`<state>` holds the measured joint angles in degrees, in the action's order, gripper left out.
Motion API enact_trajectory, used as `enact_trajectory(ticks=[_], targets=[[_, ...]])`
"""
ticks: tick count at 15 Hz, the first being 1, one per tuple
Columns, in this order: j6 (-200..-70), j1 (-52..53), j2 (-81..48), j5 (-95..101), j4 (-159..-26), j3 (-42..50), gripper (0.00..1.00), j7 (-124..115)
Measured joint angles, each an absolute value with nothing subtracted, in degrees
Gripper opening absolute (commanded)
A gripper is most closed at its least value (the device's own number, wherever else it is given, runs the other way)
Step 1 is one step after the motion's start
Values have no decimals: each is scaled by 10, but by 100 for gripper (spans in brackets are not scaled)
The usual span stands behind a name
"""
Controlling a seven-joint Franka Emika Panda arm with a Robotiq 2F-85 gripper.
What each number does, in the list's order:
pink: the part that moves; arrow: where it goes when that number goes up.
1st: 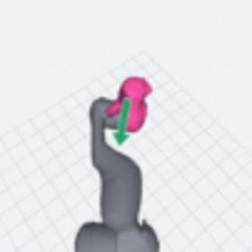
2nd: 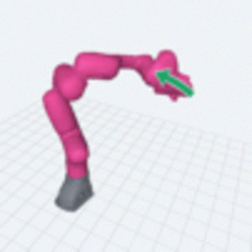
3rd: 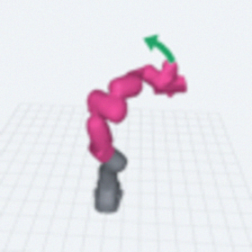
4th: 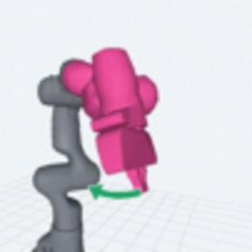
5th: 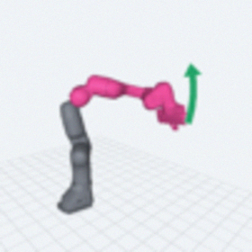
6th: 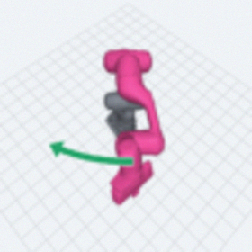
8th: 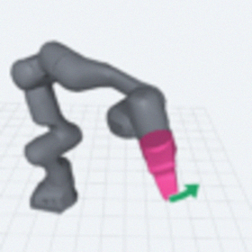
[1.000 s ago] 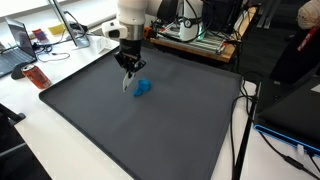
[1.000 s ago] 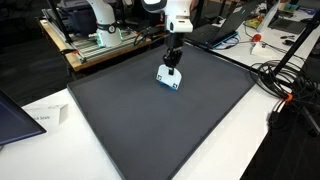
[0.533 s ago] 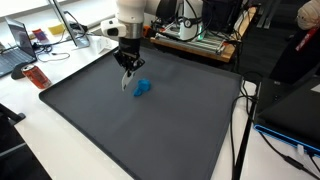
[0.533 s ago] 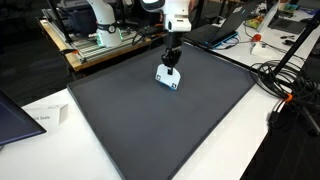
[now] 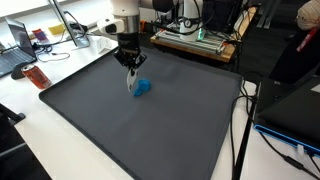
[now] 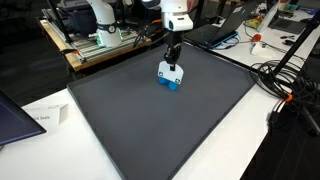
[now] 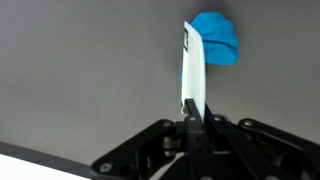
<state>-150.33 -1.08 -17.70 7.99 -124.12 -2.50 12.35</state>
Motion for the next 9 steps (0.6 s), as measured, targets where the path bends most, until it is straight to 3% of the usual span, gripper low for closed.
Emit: enact_trajectory(ticks=[9], targets=[[-1416,-43,-134,-52,-1234,-52,1,302]])
